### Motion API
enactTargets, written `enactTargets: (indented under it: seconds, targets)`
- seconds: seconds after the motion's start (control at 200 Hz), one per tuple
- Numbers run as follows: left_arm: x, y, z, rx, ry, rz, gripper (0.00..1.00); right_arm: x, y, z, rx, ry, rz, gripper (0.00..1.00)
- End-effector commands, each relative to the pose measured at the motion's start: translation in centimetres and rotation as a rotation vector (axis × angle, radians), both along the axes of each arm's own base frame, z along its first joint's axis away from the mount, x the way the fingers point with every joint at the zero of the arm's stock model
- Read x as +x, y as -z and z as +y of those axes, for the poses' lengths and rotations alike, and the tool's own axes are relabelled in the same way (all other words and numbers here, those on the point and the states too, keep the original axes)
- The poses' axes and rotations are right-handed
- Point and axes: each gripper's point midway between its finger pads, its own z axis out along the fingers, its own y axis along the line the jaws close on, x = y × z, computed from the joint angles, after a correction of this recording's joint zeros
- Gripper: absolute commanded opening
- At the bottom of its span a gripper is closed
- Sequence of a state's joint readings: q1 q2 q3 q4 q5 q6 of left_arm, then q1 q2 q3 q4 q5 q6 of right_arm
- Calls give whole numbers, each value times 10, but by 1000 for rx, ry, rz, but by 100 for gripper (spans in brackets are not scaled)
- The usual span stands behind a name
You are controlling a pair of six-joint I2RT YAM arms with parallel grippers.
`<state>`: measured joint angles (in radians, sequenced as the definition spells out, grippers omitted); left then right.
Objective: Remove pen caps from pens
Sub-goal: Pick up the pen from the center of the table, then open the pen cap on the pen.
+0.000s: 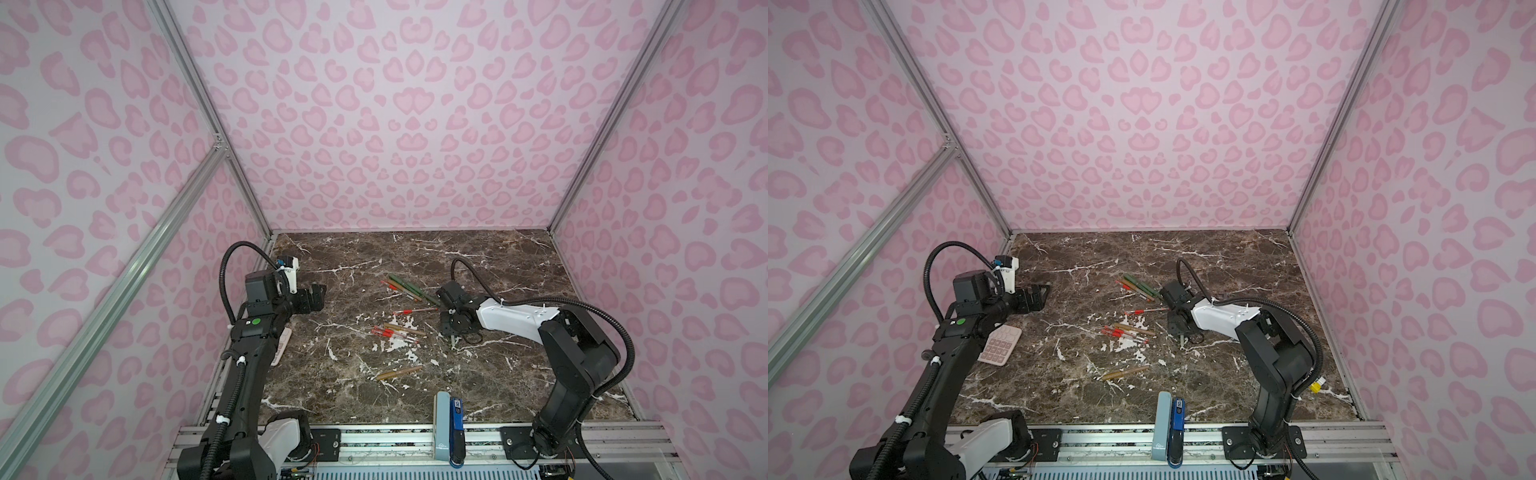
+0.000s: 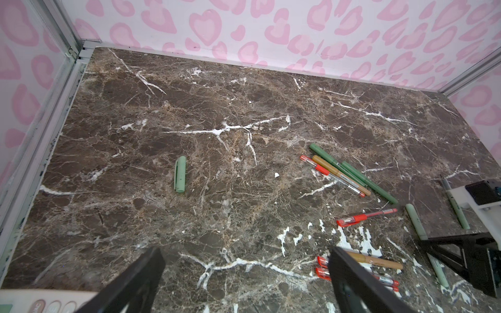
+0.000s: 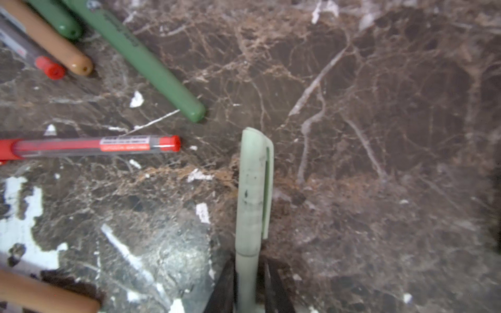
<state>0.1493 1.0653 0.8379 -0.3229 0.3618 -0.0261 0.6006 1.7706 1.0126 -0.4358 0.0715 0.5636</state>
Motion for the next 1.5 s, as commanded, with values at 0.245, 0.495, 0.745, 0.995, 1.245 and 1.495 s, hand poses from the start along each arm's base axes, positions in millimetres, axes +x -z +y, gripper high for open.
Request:
enactTargets:
  seconds: [0.245, 0.495, 0.745, 0.995, 1.245, 1.495]
  targets:
    - [0, -11, -1, -2, 10, -24, 98, -22, 6, -32, -54, -4, 83, 15]
    - [1, -5, 1, 9, 8, -18, 98, -25, 7, -32, -38, -16, 77, 10]
    - [1, -18, -10, -56, 49, -30, 98, -11, -25, -21, -10, -39, -1, 8]
    - [-3, -20, -18, -88, 82, -36, 99, 1, -79, 21, 67, -125, -143, 8]
    - [-2, -41, -43, -242, 175, -53, 100, 3, -135, 105, 274, -291, -323, 8]
    - [-2, -46, -76, -420, 291, -6, 97, -11, -175, 180, 446, -467, -388, 8]
